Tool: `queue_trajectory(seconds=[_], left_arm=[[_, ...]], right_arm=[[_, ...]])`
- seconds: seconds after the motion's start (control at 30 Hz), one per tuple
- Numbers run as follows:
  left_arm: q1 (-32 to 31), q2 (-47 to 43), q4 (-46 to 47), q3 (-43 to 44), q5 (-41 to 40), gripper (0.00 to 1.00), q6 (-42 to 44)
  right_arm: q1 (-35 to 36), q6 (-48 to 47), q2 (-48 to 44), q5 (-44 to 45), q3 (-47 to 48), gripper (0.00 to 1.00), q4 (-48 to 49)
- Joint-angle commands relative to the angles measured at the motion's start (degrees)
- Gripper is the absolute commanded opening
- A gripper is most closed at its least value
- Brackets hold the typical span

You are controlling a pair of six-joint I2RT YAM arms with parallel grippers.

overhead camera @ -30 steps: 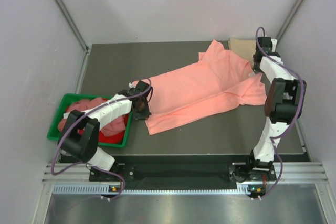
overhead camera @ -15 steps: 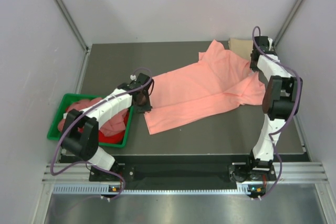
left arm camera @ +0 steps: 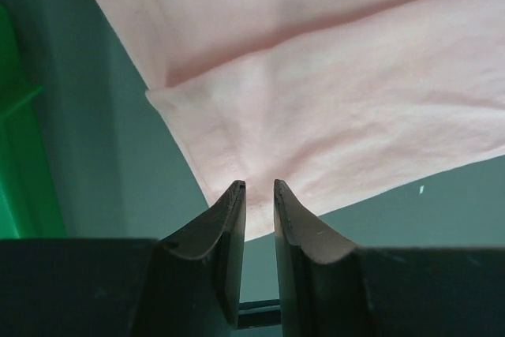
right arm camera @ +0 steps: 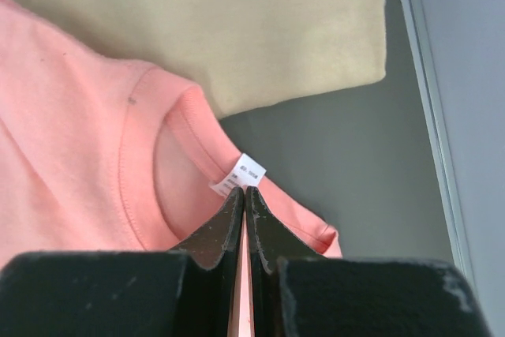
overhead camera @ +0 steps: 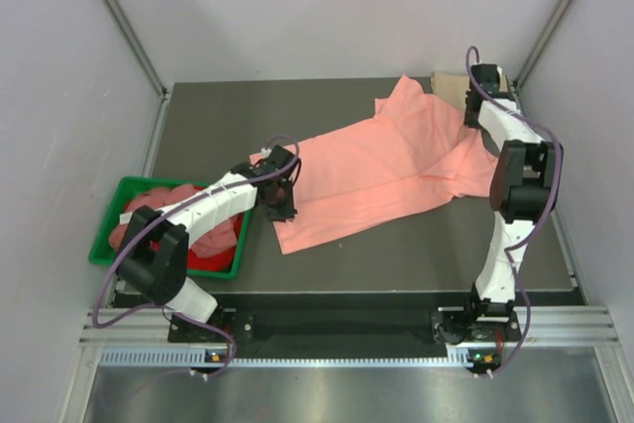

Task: Fold and stack the t-shirts
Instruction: Fold the tshirt

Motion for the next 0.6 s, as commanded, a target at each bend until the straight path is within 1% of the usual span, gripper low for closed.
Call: queue_trajectory(seconds=[0.0, 0.03, 0.07, 0.23, 0.27, 0.3, 0.47, 0.57], left_arm=[[-0.8, 1.0, 1.8, -2.8, -1.0, 0.26, -0.8], [-0.8, 1.0, 2.5, -3.7, -1.5, 0.25, -1.2], [-0.8, 1.1, 2.7, -5.3, -1.9, 0.25, -1.3], [-0.8, 0.9, 2.3, -8.3, -3.9, 0.25, -2.7], [-0.8, 0.6, 2.4, -8.5, -3.8, 0.25, -2.7], [-0.8, 0.3, 2.3, -8.7, -3.7, 0.25, -2.9], [-1.3, -0.9, 0.5, -8.0, -5.2, 0.25, -3.1], [-2.3, -2.3, -1.4, -5.9, -5.0, 0.25, -2.5]], right_arm=[[2.1, -3.5, 1.1, 0.2, 3.0, 0.01, 2.9], [2.3, -3.5, 1.4, 0.4, 3.1, 0.01, 3.4], [2.5, -5.6, 1.6, 0.6, 3.2, 0.01, 3.7], [2.7, -8.1, 2.8, 0.4, 3.3, 0.01, 5.5], [4.3, -8.4, 2.9, 0.5, 3.3, 0.01, 5.8], [4.5, -8.8, 3.2, 0.7, 3.4, 0.01, 6.0], [6.2, -10.7, 3.6, 2.0, 4.2, 0.03, 6.7], [7.4, -11.6, 2.1, 2.7, 5.2, 0.07, 7.0]])
